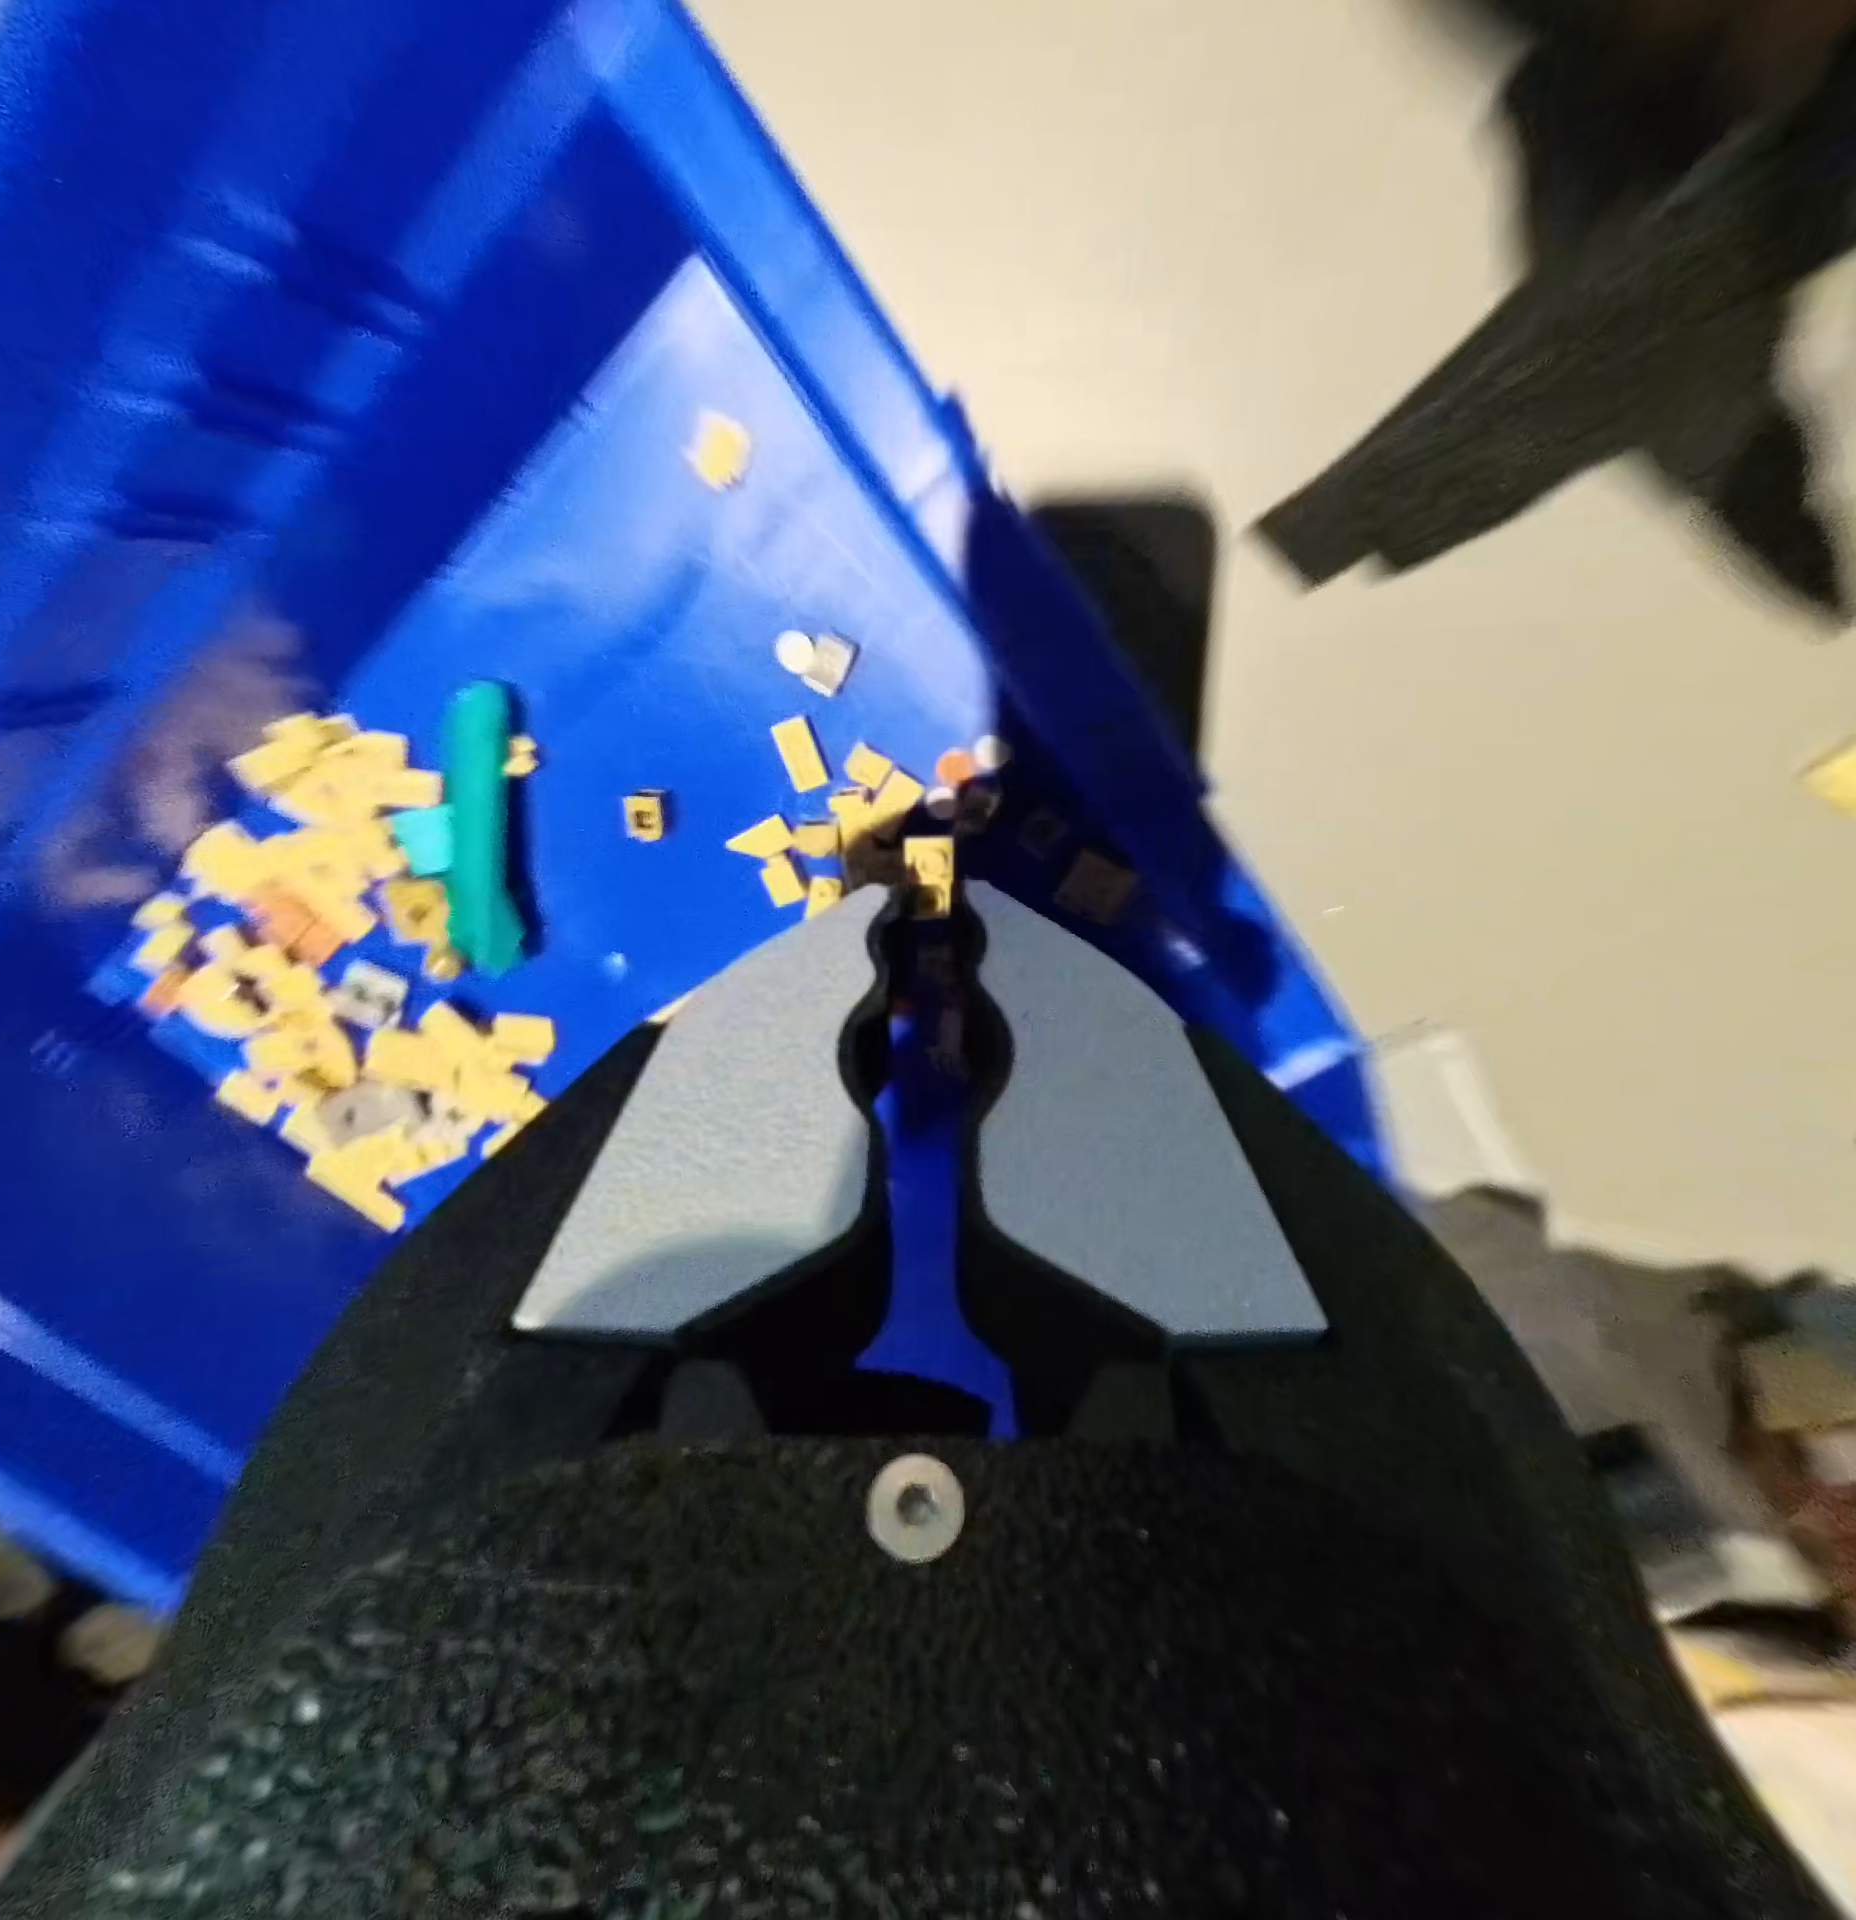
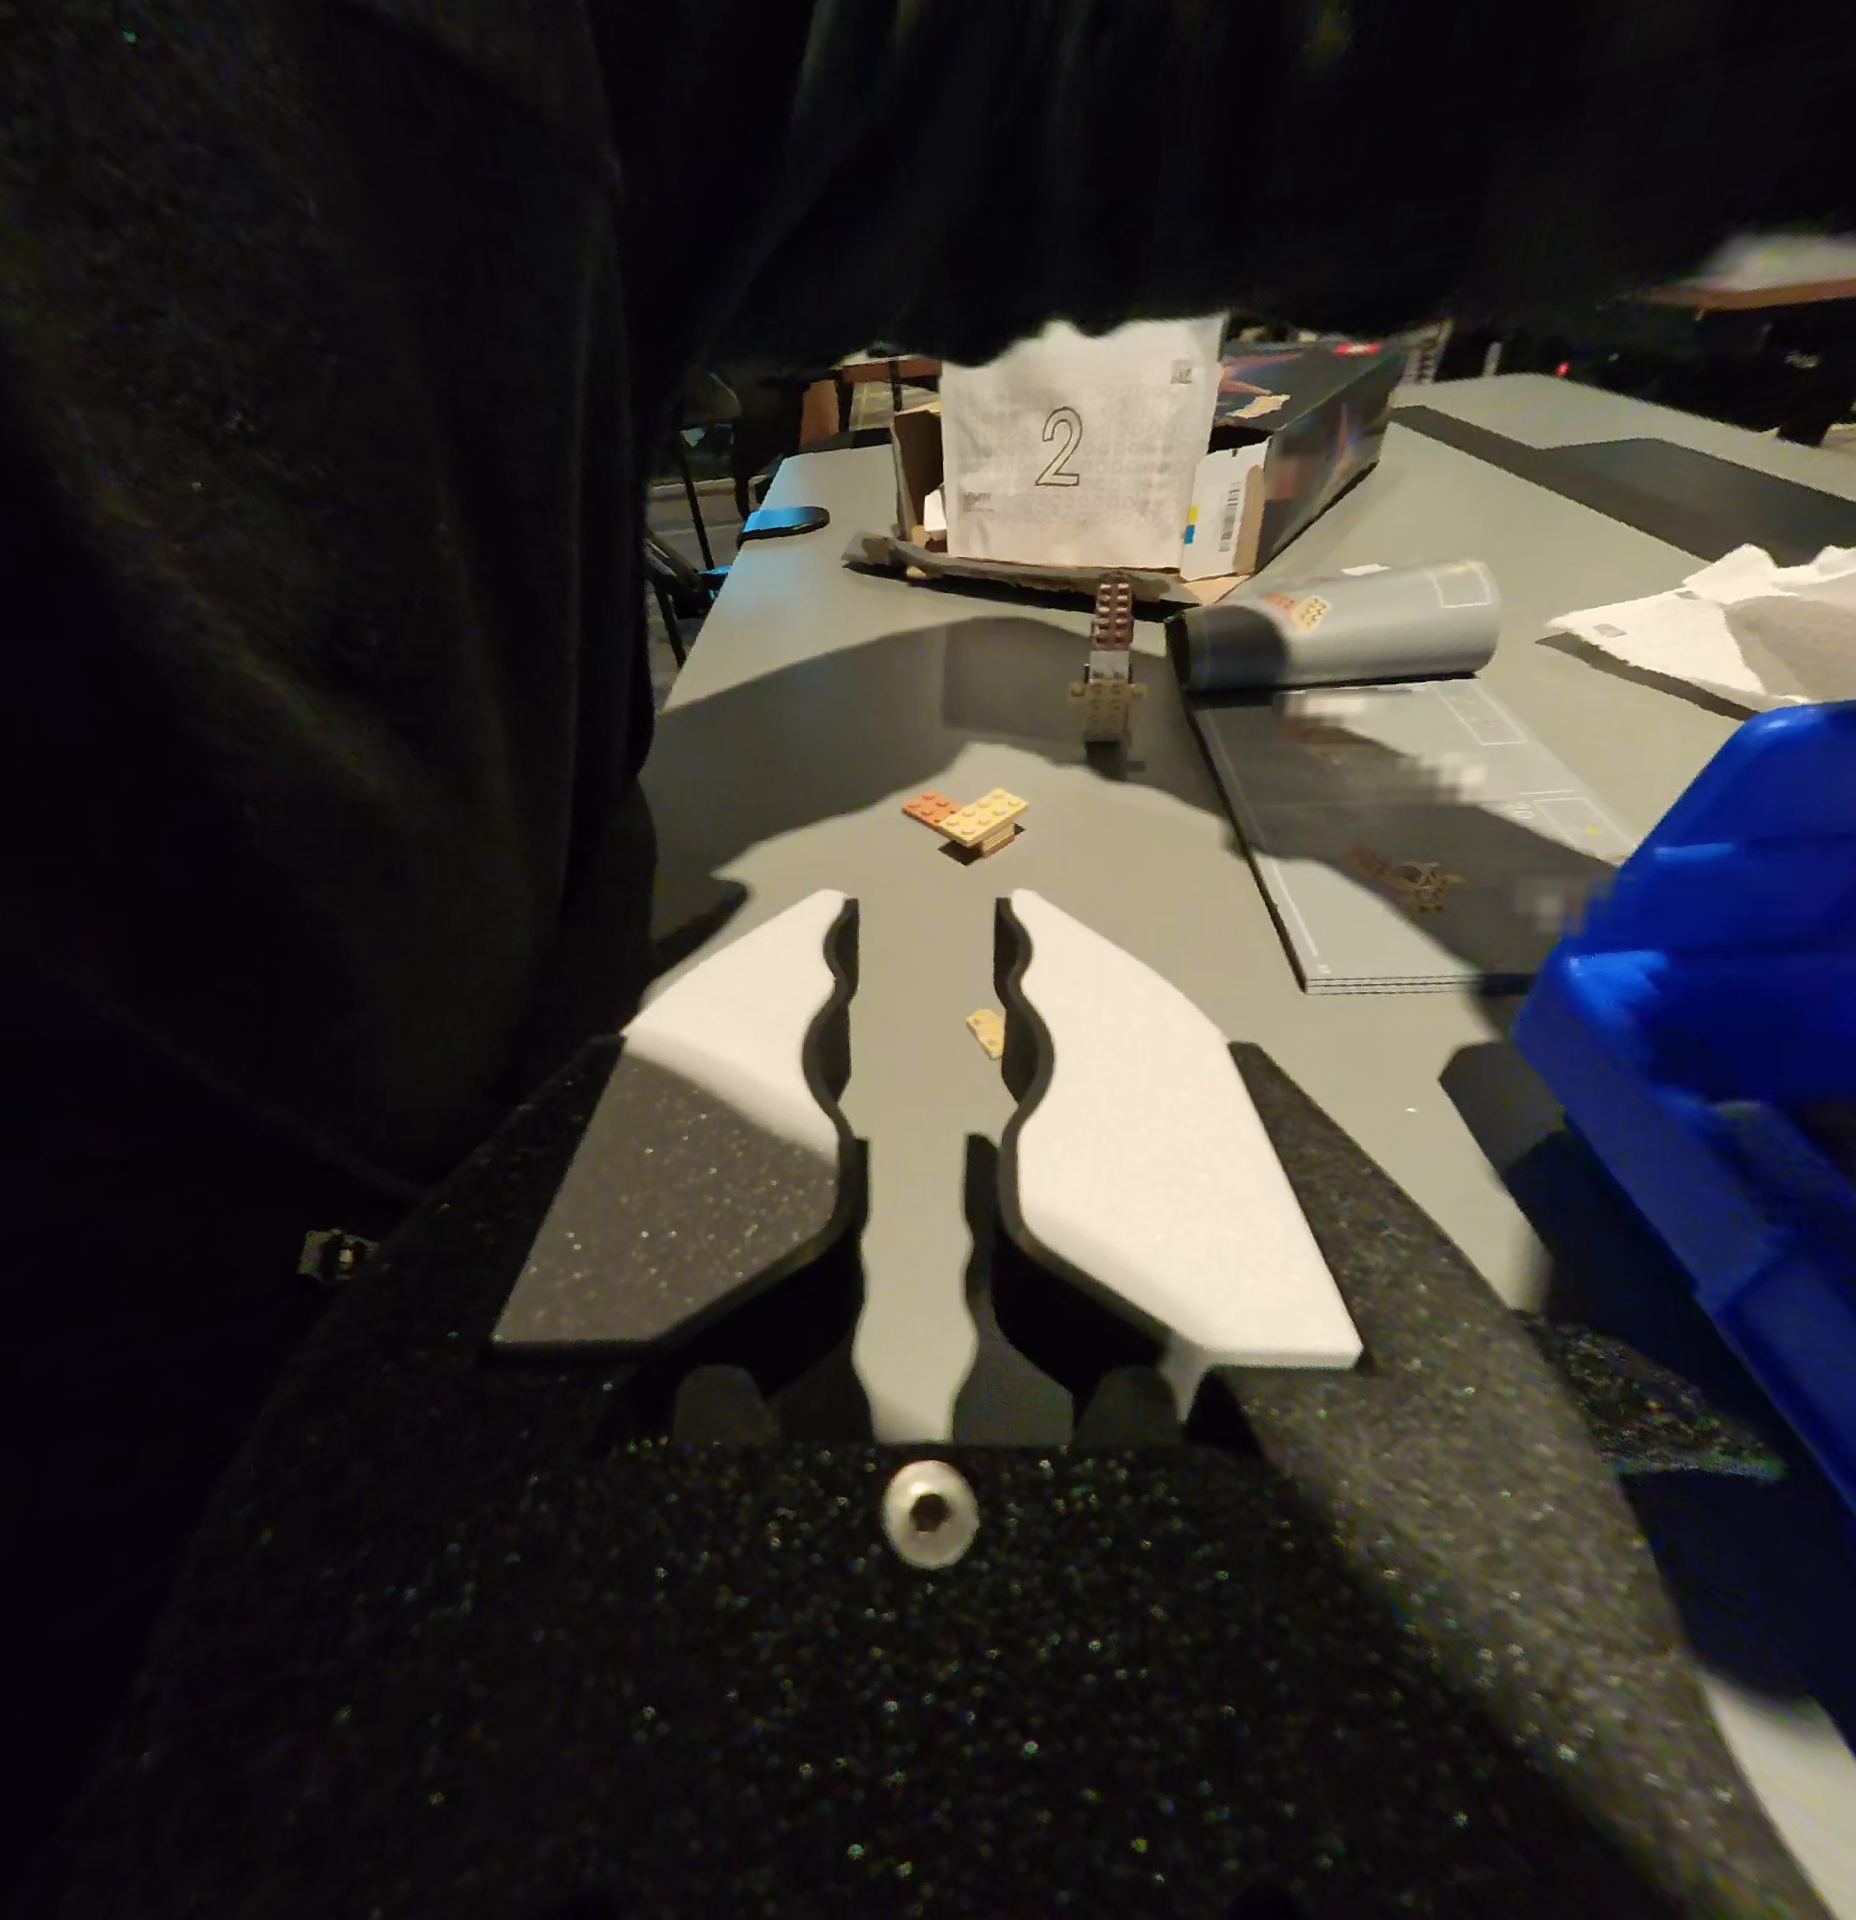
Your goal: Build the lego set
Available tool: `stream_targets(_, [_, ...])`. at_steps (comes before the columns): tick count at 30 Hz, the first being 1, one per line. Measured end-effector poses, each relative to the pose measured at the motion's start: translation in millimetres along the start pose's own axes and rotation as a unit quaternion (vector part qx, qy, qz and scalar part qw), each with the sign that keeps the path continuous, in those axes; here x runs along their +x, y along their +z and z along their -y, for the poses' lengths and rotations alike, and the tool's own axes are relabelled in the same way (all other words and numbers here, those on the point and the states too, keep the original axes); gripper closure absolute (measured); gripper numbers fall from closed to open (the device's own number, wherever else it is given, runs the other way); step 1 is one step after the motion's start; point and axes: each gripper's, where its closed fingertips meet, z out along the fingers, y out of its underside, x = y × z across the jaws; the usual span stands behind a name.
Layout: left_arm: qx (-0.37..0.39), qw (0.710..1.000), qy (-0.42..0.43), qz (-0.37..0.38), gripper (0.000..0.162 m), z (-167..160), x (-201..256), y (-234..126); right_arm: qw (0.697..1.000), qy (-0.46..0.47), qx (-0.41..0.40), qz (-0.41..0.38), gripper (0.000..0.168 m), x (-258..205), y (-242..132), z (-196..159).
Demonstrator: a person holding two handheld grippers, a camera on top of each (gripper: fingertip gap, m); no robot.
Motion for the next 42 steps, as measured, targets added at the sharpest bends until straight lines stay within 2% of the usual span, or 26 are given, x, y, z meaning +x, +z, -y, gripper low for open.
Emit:
stream_targets(4, [0.077, 0.994, -0.075, 0.029, 0.155, 10, 40, -54, 1.0, -0.002, -0.001, -0.004, 0.144, 1, 0, 0])
stream_targets(7, [0.124, 0.979, -0.16, 0.028, 0.155, 10, 87, -65, 1.0, -0.006, -0.006, -0.007, 0.144, 1, 1, -2])
stream_targets(12, [0.149, 0.931, -0.333, 0.031, 0.154, -8, 153, -27, 0.999, -0.016, -0.016, -0.027, 0.144, 8, 0, -5])
stream_targets(15, [0.17, 0.901, -0.4, 0.012, 0.154, -6, 184, 3, 0.998, -0.023, -0.022, -0.045, 0.144, 14, -1, -7])
stream_targets(21, [0.166, 0.893, -0.419, 0.006, 0.154, 3, 208, 33, 0.997, -0.031, -0.029, -0.07, 0.143, 23, -2, -9])
stream_targets(33, [0.161, 0.879, -0.448, 0.015, 0.154, -3, 198, 42, 0.997, -0.027, -0.028, -0.065, 0.142, 23, -2, -8])
stream_targets(42, [0.175, 0.876, -0.45, 0.017, 0.148, -3, 201, 44, 0.997, -0.015, -0.028, -0.07, 0.142, 27, -1, -8])
